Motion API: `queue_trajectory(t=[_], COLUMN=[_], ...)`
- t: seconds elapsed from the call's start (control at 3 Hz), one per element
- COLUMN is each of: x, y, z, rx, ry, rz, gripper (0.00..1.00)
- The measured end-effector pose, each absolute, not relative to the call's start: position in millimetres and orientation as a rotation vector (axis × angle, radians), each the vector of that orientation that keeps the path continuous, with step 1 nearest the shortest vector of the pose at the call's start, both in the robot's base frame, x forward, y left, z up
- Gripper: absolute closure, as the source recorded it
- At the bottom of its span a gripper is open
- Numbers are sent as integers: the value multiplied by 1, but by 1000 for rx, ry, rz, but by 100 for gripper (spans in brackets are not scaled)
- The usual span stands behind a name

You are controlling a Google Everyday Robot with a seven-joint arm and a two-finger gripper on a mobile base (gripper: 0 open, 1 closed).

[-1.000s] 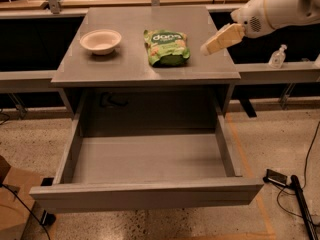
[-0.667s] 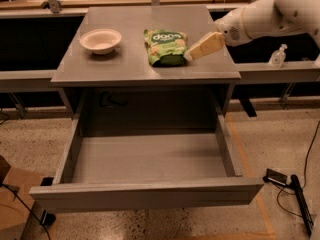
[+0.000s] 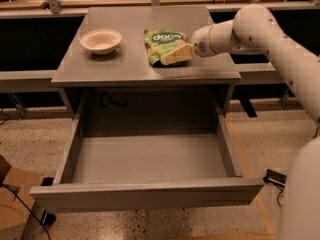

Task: Place green rice chip bag into top drawer

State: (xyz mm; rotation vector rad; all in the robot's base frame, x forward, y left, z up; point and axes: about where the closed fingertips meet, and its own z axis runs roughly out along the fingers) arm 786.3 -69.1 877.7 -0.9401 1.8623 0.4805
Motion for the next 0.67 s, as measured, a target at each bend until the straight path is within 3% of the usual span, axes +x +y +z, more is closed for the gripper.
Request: queue_trajectory(t=[0.33, 0.67], x=[824, 854], y=[-54, -45], z=[857, 840], rx=[-850, -788], ry=[1869, 1883], rz=[494, 509], gripper=[0, 25])
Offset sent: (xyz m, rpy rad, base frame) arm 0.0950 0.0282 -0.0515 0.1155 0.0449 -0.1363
